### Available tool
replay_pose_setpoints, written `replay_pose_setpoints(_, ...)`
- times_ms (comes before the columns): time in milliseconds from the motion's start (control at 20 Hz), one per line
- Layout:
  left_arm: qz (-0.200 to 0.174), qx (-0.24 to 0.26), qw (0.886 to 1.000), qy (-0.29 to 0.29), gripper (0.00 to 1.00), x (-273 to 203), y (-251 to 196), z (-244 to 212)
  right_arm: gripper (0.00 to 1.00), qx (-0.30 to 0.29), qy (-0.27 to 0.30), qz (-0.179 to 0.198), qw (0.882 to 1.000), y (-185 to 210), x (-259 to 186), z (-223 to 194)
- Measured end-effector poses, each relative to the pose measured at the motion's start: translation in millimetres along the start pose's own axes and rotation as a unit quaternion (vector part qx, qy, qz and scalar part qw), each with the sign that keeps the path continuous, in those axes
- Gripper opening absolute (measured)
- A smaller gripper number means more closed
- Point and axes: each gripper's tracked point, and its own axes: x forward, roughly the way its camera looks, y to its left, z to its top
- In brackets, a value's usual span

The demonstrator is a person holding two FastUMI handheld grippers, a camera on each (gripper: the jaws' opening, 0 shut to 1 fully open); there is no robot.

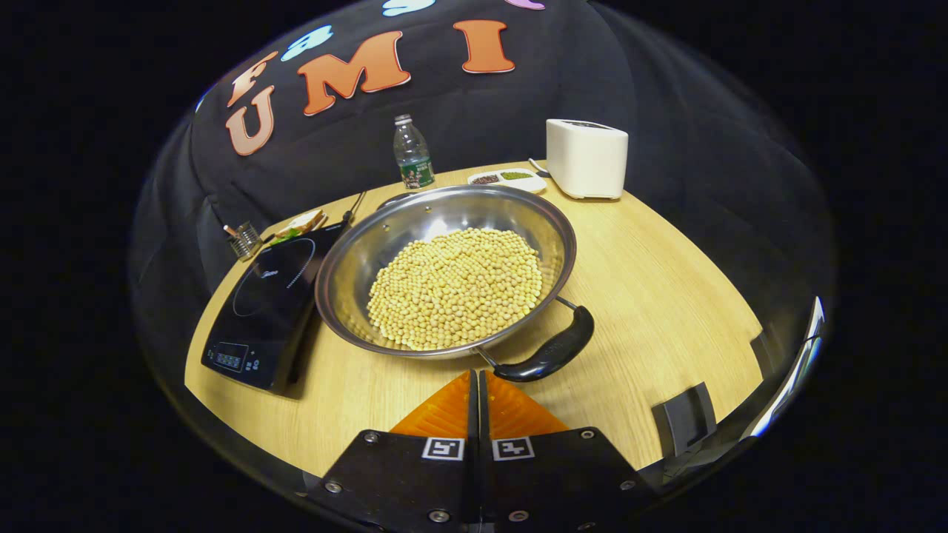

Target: First push the handle of the pot to place it horizontally, then grasp the pot with both hands and set it on the induction cooktop.

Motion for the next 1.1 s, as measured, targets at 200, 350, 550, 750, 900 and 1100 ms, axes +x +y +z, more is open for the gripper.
replay_pose_setpoints(200, 0.000, 0.003, 1.000, 0.001, 0.98, 6, -2, 1, 0.00, 0.012, 0.006, -0.004, 1.000, -9, 4, 2)
replay_pose_setpoints(350, 0.002, 0.005, 1.000, 0.000, 0.98, 10, -2, 2, 0.00, 0.013, 0.004, -0.021, 1.000, -21, 9, 8)
replay_pose_setpoints(550, 0.000, 0.011, 1.000, -0.002, 0.98, 12, -5, 4, 0.00, 0.032, 0.005, -0.028, 0.999, -31, 19, 15)
replay_pose_setpoints(750, -0.001, 0.011, 1.000, -0.008, 0.99, 12, -7, 10, 0.00, 0.042, 0.003, -0.041, 0.998, -42, 26, 23)
replay_pose_setpoints(900, -0.004, 0.012, 1.000, -0.011, 0.99, 12, -10, 11, 0.00, 0.059, 0.001, -0.045, 0.997, -50, 33, 31)
replay_pose_setpoints(1100, -0.006, 0.011, 1.000, -0.004, 0.98, 19, -14, 9, 0.00, 0.080, -0.002, -0.051, 0.995, -59, 44, 41)
